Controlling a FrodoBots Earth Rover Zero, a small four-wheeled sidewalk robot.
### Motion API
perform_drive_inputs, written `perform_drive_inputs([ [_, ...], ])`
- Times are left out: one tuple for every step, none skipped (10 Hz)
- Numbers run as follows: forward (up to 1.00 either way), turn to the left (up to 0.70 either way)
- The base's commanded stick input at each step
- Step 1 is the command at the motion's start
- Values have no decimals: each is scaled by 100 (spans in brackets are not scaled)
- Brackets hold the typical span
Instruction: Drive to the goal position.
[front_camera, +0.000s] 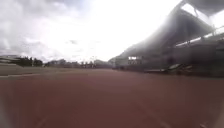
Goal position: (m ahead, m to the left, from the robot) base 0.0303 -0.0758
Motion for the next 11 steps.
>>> perform_drive_inputs([
  [70,0],
  [70,0],
  [70,0],
  [70,0],
  [70,0],
  [70,0],
  [70,0],
  [70,0],
  [70,0],
  [70,0],
  [70,0],
])
